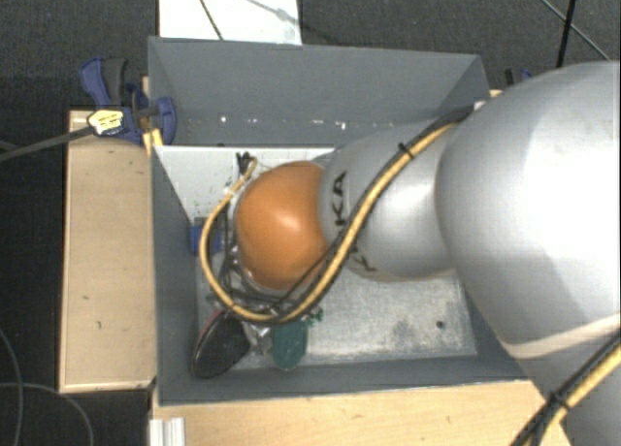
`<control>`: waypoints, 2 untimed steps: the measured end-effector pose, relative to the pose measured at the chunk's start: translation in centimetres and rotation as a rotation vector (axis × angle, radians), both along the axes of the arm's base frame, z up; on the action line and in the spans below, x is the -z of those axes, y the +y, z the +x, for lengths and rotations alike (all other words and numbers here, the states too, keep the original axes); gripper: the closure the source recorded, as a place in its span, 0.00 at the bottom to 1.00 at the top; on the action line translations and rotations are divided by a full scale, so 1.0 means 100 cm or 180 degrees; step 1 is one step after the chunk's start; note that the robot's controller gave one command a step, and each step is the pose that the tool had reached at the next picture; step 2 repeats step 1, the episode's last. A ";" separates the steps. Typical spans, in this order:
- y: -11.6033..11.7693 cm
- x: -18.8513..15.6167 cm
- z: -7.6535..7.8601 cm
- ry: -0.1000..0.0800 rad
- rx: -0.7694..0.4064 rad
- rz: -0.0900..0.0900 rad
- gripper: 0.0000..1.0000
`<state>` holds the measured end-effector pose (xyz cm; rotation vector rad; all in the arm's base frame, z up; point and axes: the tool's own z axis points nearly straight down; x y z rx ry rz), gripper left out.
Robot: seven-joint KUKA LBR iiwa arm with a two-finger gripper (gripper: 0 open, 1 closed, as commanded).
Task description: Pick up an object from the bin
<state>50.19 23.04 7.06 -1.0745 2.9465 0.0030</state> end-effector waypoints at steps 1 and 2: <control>0.018 -0.178 -0.001 -0.0016 0.0006 0.0004 1.00; 0.018 -0.178 -0.001 -0.0016 0.0006 0.0004 1.00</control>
Offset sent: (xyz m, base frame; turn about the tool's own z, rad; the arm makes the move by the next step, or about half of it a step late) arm -0.0031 0.0171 0.1728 -0.0084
